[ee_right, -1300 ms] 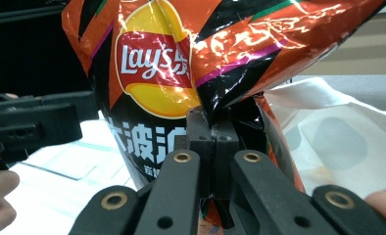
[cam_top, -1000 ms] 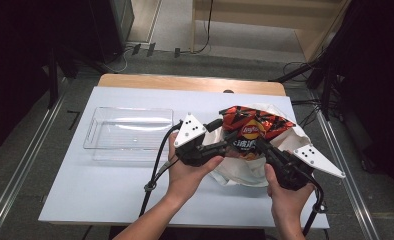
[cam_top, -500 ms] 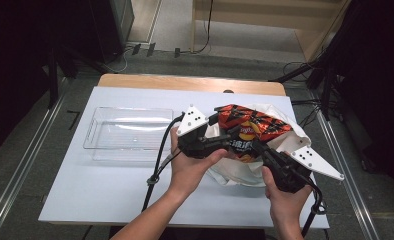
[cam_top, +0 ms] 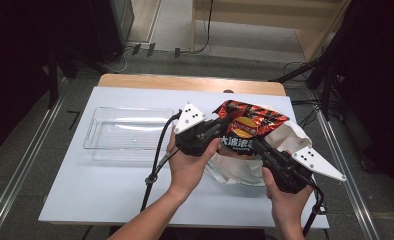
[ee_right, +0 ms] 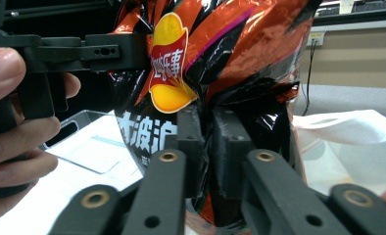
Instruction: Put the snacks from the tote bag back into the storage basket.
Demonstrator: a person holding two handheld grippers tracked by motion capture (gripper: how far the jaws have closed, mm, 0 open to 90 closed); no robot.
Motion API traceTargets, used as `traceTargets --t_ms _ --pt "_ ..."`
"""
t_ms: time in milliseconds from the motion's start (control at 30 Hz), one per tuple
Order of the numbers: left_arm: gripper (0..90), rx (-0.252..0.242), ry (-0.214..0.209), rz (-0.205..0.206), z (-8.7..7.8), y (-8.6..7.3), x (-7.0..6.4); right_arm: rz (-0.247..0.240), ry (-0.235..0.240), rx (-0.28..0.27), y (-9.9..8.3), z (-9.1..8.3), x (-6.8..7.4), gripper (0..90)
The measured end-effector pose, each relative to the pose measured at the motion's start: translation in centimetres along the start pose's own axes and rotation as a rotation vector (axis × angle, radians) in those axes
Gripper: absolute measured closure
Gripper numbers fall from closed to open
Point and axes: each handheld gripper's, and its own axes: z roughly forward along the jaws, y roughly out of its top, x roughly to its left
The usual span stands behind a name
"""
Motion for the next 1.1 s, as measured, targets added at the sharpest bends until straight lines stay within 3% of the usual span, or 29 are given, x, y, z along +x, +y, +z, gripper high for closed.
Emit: traceTargets --t_ms 100,233,433,700,900,1100 --pt "90.0 -0.005 -0.013 0.002 -0.2 0.1 0.1 -0.004 0.014 -0.007 0.1 0.0 0.0 67.7" --pt "90.0 -0.028 -0.03 -0.005 -0.7 0.7 0.1 -0.005 0.0 -0.025 0.1 -0.1 -0.1 45.6" --pt "90.0 -0.058 -0.005 -0.004 -1.6 1.5 0.8 -0.028 -0.035 -0.004 -0.3 -0.7 -0.5 24.5" --pt "90.0 -0.075 0.012 -0.005 -2.9 2.0 1.6 -0.049 -0.103 0.026 -2.5 -1.5 -2.8 16.1" --pt "90.0 -0.081 0.043 0.033 -4.0 2.4 1.8 -0.047 -0.13 0.063 -5.1 -2.3 -4.6 16.0" --pt "90.0 -0.104 0.06 0.022 -5.2 2.8 2.7 0.028 -0.129 0.063 -6.1 -2.8 -6.2 16.5"
